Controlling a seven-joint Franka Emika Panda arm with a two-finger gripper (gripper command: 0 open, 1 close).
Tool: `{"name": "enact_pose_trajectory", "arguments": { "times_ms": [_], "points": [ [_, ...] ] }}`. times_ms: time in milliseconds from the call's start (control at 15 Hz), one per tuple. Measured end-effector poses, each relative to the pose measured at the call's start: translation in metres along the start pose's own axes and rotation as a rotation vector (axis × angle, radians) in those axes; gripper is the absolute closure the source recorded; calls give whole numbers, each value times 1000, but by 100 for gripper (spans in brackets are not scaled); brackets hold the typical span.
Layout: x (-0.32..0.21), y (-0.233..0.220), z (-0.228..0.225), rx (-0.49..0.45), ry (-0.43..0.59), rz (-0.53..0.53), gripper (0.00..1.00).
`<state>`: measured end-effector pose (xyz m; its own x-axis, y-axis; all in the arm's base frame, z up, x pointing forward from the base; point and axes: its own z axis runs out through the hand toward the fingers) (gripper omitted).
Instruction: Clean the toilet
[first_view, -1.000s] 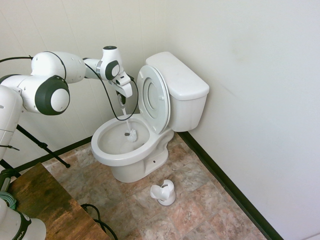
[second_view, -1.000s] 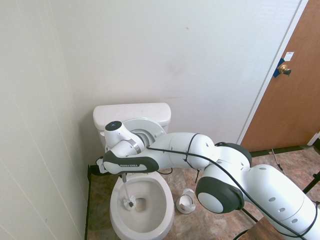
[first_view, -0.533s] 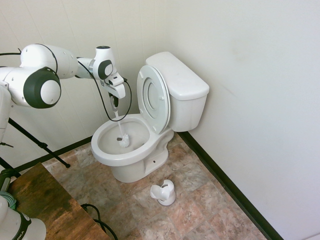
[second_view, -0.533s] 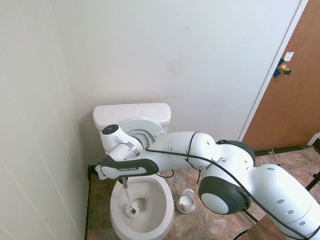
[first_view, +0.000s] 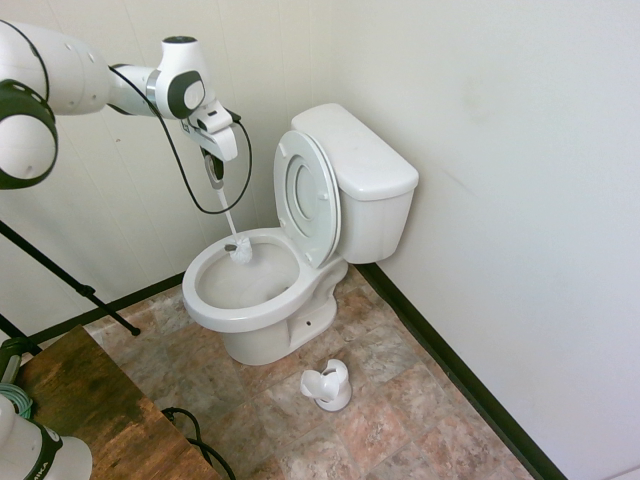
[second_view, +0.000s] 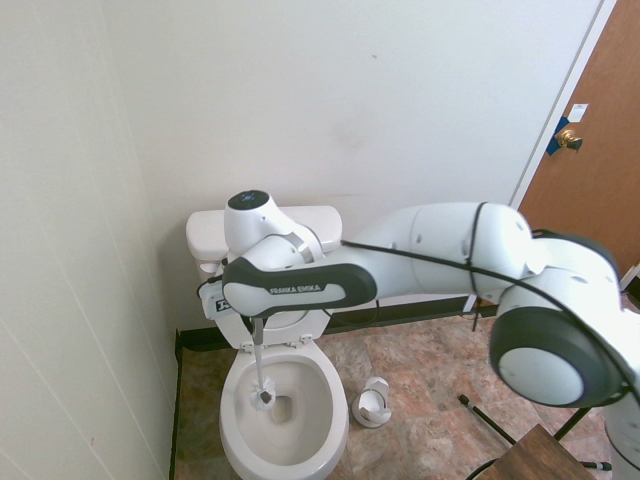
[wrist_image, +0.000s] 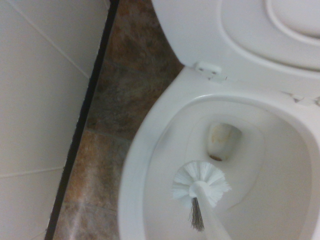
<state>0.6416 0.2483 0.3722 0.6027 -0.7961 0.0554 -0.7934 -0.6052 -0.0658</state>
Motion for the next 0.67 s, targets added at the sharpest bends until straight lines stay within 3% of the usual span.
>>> {"name": "enact_pose_trajectory", "arguments": {
  "times_ms": [333, 667],
  "points": [
    [35, 79, -93, 76, 25, 94, 100],
    [97, 212, -136, 90, 40, 261, 100]
  ]
}}
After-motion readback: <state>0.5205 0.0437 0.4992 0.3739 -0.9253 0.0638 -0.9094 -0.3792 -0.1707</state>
